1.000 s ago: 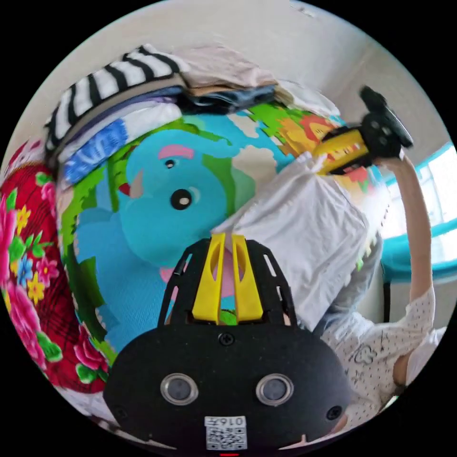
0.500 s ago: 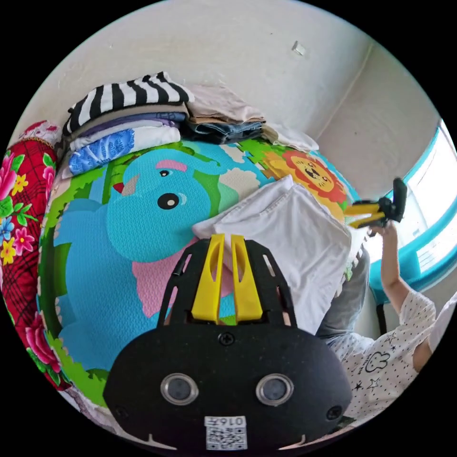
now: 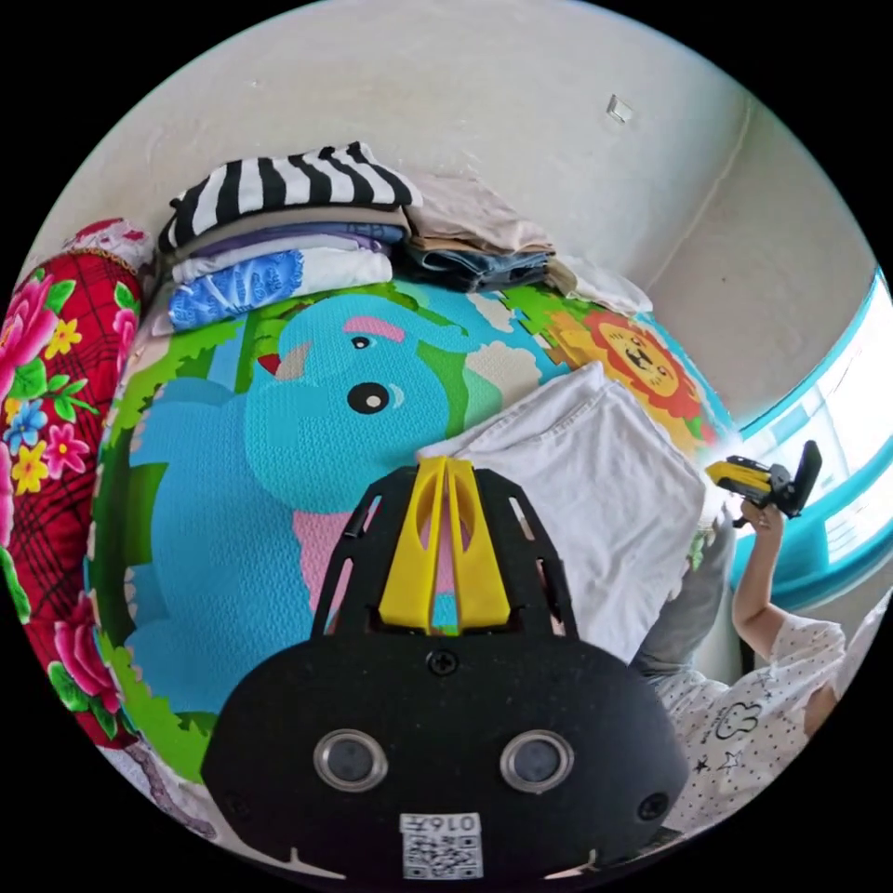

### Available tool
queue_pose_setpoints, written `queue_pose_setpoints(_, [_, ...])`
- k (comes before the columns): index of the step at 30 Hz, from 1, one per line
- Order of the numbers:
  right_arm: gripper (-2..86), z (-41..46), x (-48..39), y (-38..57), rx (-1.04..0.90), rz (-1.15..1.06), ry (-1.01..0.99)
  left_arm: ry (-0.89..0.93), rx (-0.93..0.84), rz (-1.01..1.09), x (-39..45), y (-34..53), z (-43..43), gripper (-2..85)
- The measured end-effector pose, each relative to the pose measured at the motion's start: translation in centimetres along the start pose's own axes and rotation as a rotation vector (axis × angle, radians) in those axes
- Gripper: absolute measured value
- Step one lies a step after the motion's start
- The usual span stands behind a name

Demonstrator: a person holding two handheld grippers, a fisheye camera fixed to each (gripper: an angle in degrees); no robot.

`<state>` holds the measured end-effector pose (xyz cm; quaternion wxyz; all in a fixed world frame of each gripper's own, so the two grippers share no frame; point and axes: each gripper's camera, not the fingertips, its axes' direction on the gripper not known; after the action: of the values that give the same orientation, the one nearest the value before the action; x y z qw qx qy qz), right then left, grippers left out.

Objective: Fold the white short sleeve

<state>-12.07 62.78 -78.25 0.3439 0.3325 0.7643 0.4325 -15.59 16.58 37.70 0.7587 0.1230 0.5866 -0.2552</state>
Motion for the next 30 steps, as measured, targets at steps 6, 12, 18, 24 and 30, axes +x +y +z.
queue_pose_setpoints(6, [0.3, -1.2, -2.1, 2.0, 0.059, -0.008, -0.01, 0.179, 0.027, -0.046, -2.0, 1.7, 0.1, 7.3])
queue_pose_setpoints(12, [0.9, -1.7, -4.4, 3.6, 0.052, -0.037, 0.047, 0.053, -0.069, -0.015, -1.1, 2.3, 2.0, 2.2])
queue_pose_setpoints(18, [4.9, -1.7, -6.3, 2.3, 0.108, -0.112, 0.05, 0.06, 0.076, 0.051, 0.0, 5.1, -0.5, -0.9])
queue_pose_setpoints(24, [13.0, 0.6, -6.0, -3.0, 0.271, -0.141, 0.0, 0.195, 0.216, 0.18, 1.1, 8.6, -4.6, -1.0])
queue_pose_setpoints(30, [14.2, 9.2, -6.1, -10.6, -0.003, -0.234, 0.041, 0.23, 0.263, 0.343, 4.0, 11.7, -6.8, -1.0])
